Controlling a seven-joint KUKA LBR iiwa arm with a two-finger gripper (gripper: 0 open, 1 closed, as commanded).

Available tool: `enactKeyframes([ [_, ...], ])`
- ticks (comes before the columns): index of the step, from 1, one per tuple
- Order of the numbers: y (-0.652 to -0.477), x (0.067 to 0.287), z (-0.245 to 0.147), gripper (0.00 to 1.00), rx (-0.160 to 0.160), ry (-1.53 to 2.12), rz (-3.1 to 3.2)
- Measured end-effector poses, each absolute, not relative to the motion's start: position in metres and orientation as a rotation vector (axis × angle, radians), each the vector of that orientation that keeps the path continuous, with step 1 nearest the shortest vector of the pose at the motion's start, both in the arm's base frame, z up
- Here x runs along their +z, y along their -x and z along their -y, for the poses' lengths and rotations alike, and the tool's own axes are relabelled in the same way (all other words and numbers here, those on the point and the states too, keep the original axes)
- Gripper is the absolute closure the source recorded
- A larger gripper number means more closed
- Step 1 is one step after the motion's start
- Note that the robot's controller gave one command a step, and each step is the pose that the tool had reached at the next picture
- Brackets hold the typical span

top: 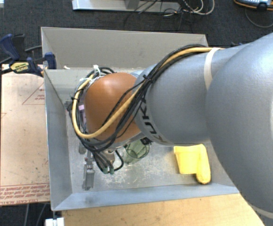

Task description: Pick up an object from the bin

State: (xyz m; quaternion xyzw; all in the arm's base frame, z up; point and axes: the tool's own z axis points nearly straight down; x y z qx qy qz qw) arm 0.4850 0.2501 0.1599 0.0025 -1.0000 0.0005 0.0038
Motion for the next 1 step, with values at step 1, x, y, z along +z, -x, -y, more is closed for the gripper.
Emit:
enactKeyframes([
  [1,-0.4872,0.1643,-0.2487,0.0,-0.001,0.001,3.141],
])
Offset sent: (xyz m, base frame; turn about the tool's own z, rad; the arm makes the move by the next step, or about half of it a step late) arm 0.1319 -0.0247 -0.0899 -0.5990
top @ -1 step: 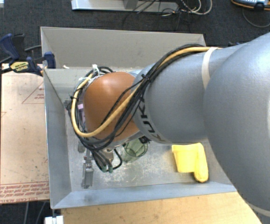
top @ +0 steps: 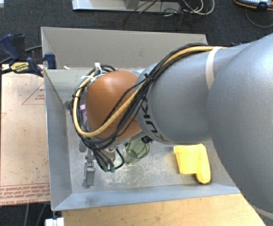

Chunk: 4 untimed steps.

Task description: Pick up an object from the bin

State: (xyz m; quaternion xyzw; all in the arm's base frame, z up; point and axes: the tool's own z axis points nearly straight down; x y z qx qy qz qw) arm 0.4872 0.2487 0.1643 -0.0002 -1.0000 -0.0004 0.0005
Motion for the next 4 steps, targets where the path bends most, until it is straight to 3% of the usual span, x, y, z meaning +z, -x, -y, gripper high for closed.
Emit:
enactKeyframes([
  [1,-0.539,0.132,-0.243,0.0,-0.008,-0.383,3.123],
  [2,-0.597,0.146,-0.219,0.0,-0.004,-0.655,3.076],
  [3,-0.625,0.122,-0.223,0.0,-0.008,-0.783,3.053],
  [4,-0.652,0.078,-0.197,0.0,-0.006,-1.036,2.978],
])
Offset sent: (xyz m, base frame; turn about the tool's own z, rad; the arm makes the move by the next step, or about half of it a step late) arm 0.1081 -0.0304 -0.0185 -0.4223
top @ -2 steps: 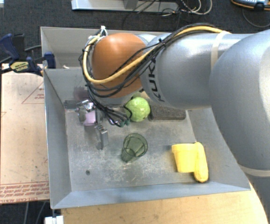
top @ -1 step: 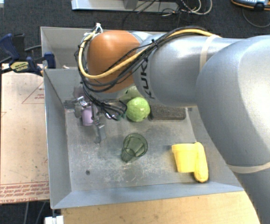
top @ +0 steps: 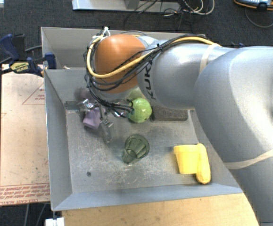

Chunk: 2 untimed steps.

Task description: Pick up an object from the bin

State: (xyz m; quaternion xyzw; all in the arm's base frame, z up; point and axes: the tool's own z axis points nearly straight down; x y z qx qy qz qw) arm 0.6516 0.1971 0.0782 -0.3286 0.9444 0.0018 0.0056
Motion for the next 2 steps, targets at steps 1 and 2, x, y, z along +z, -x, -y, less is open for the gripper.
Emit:
enactKeyframes([
  [1,-0.6564,0.0702,-0.2075,1.0,0.011,1.057,-2.943],
  [2,-0.6564,0.0701,-0.2071,1.0,0.011,1.056,-2.943],
])
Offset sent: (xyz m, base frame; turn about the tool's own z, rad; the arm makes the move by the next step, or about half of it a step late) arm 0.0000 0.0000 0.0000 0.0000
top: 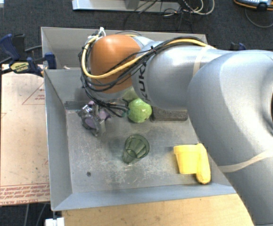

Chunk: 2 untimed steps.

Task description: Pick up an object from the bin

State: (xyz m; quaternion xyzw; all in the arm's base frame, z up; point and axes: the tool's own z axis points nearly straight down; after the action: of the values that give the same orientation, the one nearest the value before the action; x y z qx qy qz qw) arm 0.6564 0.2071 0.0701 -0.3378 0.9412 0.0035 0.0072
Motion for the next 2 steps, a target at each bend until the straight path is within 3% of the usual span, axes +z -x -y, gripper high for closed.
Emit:
enactKeyframes([
  [1,-0.655,0.074,-0.207,1.0,0.012,1.058,-2.948],
  [2,-0.654,0.092,-0.207,1.0,0.013,1.058,-2.949],
])
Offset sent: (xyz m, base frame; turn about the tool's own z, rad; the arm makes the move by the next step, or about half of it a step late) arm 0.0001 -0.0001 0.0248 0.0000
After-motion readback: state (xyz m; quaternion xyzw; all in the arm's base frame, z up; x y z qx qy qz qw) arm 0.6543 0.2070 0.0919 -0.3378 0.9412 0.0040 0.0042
